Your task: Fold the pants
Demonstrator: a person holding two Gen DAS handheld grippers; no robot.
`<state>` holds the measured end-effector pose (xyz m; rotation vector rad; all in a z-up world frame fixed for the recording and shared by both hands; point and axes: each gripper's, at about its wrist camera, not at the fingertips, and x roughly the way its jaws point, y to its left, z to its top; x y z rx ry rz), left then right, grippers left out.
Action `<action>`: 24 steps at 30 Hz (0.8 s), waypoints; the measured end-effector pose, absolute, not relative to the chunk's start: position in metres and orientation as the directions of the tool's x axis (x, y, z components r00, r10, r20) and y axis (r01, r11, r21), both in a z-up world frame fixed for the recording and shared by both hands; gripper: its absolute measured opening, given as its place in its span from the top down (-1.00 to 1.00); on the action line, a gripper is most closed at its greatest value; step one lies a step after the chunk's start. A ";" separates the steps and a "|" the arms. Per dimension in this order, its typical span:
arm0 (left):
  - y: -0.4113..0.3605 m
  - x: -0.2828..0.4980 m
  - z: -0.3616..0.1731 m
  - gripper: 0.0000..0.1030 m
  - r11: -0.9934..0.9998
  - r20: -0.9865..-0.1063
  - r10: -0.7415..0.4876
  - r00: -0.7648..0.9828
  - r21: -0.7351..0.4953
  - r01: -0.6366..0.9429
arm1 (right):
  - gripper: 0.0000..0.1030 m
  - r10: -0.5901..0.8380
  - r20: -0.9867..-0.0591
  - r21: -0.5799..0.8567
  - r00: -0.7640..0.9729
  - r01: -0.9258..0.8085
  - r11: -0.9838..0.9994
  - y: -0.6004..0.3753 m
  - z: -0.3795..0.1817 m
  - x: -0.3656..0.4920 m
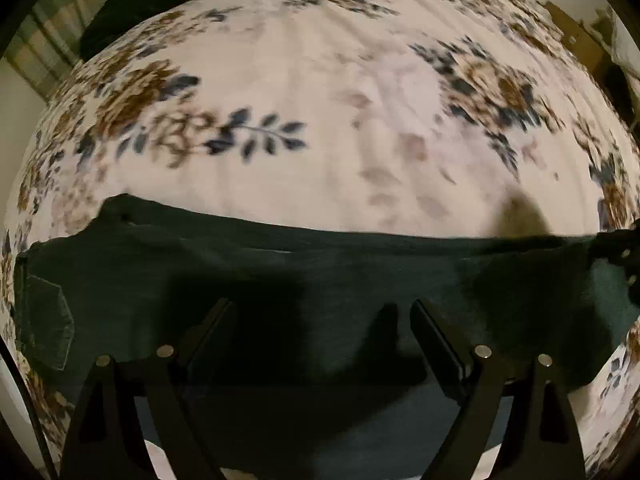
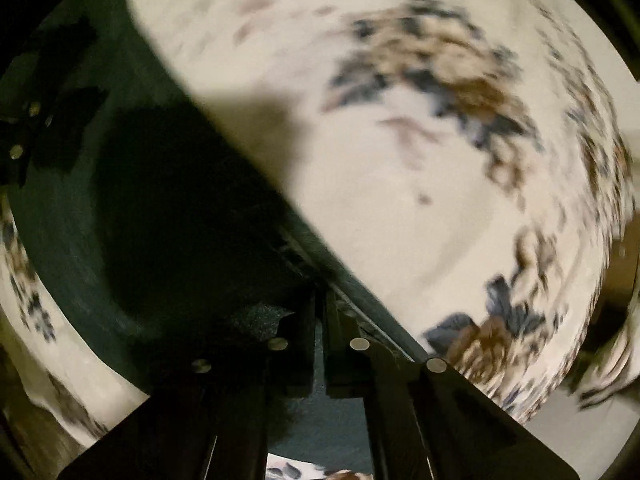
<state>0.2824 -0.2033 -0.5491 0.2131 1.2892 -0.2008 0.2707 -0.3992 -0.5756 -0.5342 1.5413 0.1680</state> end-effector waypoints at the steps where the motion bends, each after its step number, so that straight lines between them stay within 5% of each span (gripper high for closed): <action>1: -0.198 0.285 -0.547 -0.72 0.965 -0.963 -0.030 0.269 0.043 0.260 | 1.00 -0.244 -0.967 -0.251 0.067 -0.385 0.888 -0.411 -0.570 0.273; 4: -0.186 0.290 -0.539 -0.72 0.972 -0.957 -0.038 0.287 0.032 0.234 | 1.00 -0.315 -0.947 -0.322 0.067 -0.201 0.925 -0.460 -0.562 0.282; 12: -0.191 0.291 -0.535 -0.72 0.976 -0.958 -0.076 0.275 -0.015 0.219 | 0.90 0.009 -0.997 0.001 -0.070 0.116 0.993 -0.527 -0.562 0.275; 14: -0.199 0.286 -0.535 -0.72 0.972 -0.959 -0.087 0.271 -0.022 0.234 | 0.57 0.024 -0.998 0.011 -0.063 0.210 0.978 -0.550 -0.561 0.262; 16: -0.212 0.280 -0.537 -0.72 0.968 -0.960 -0.101 0.262 -0.034 0.250 | -0.43 0.018 -0.997 -0.004 -0.069 0.297 0.955 -0.577 -0.564 0.247; 24: -0.275 0.257 -0.538 -0.72 0.939 -0.957 -0.161 0.241 -0.073 0.336 | -0.49 -0.017 -0.998 -0.050 -0.059 0.607 0.793 -0.680 -0.573 0.182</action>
